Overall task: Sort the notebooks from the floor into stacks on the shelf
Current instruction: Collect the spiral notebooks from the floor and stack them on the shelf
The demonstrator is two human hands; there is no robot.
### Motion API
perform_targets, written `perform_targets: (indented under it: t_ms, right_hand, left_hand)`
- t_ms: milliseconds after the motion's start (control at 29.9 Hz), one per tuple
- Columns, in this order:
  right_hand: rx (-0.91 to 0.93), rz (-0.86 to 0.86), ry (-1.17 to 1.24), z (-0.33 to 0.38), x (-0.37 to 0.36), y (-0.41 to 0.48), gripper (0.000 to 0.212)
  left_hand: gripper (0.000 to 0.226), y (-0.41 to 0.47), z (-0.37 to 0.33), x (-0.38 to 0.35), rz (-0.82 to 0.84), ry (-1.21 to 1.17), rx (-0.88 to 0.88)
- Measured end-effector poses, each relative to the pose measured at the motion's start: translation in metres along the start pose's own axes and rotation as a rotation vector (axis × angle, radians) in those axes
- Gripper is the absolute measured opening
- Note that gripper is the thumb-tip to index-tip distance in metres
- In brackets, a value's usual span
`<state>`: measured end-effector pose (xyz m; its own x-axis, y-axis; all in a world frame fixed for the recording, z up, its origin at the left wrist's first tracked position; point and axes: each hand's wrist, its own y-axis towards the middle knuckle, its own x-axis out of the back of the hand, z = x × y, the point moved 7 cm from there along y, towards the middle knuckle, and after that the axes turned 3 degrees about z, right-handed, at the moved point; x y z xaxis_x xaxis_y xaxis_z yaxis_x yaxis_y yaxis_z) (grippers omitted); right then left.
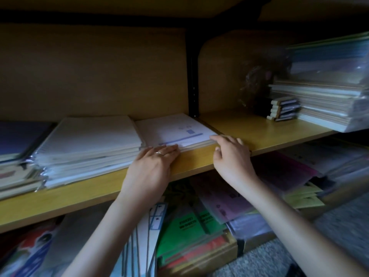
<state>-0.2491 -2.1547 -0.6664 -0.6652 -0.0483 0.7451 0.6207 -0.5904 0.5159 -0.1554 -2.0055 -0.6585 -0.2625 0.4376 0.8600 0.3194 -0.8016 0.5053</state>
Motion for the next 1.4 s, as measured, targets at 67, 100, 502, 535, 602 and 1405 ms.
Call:
perform_targets:
  t_ms: [67, 100, 502, 535, 602, 1405]
  right_hand:
    - [0.042, -0.014, 0.032, -0.002, 0.000, -0.001, 0.043]
    - [0.063, -0.010, 0.030, -0.003, -0.001, -0.001, 0.042]
    - [0.159, 0.106, -0.037, -0.012, -0.001, 0.001, 0.040]
    - [0.149, 0.095, -0.013, -0.011, 0.000, -0.001, 0.039]
    - [0.162, -0.021, 0.136, -0.009, 0.008, -0.016, 0.035]
    - [-0.365, 0.673, -0.064, -0.139, -0.106, -0.390, 0.074]
  left_hand:
    - [0.051, 0.000, 0.001, 0.000, -0.004, 0.006, 0.013]
    - [0.049, -0.001, 0.001, 0.001, -0.019, 0.018, 0.027]
    - [0.022, -0.016, 0.003, 0.009, -0.137, 0.103, 0.250]
    - [0.025, -0.017, 0.001, 0.010, -0.149, 0.090, 0.228]
    - [0.031, -0.025, -0.006, 0.014, -0.201, 0.035, 0.148]
    - [0.022, -0.397, -0.106, -0.211, 1.129, -0.920, 0.870]
